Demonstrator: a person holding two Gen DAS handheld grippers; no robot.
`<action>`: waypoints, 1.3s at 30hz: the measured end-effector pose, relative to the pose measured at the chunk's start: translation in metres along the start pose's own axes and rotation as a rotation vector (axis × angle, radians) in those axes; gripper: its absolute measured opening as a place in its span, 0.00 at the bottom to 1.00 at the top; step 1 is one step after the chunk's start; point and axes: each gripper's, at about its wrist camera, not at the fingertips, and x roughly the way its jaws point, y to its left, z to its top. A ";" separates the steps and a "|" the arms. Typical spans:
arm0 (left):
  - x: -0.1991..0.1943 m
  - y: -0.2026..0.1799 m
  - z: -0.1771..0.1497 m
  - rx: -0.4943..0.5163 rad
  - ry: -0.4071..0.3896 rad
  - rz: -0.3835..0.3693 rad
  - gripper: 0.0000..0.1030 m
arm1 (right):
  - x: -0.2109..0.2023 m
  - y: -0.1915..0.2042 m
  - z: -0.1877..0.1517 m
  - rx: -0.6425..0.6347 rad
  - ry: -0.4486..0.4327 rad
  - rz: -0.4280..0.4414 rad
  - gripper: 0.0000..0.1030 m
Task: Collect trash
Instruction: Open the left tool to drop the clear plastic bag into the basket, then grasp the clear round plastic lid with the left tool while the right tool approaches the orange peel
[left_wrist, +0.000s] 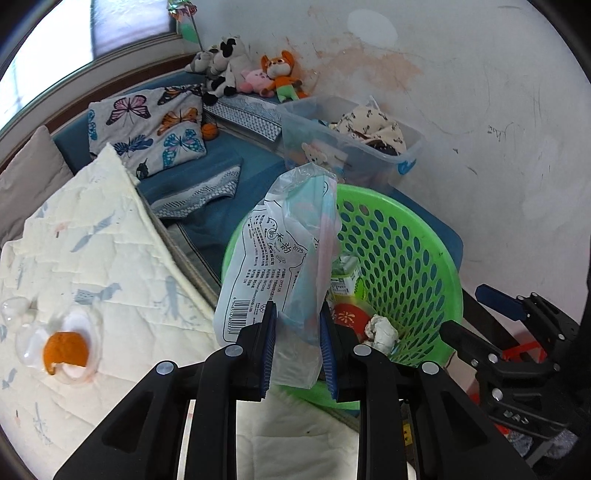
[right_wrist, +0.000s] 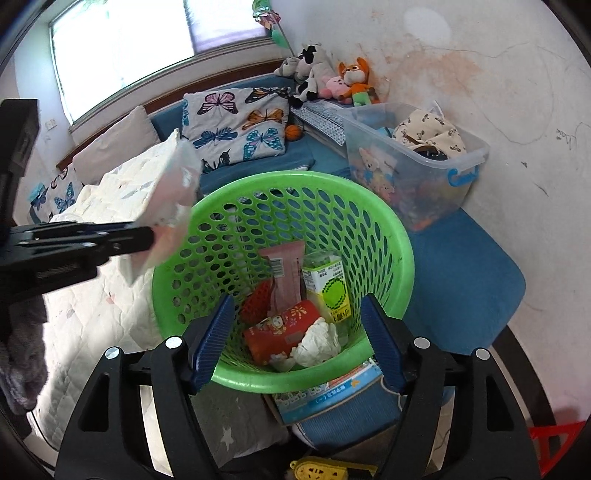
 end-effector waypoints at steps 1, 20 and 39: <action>0.004 -0.001 0.000 0.001 0.007 -0.001 0.23 | -0.001 0.000 0.000 0.001 0.001 0.003 0.69; -0.024 0.025 -0.020 -0.026 -0.038 0.027 0.53 | -0.009 0.014 -0.004 -0.011 -0.006 0.032 0.72; -0.078 0.162 -0.063 -0.206 -0.083 0.276 0.55 | -0.009 0.094 0.009 -0.124 -0.020 0.131 0.74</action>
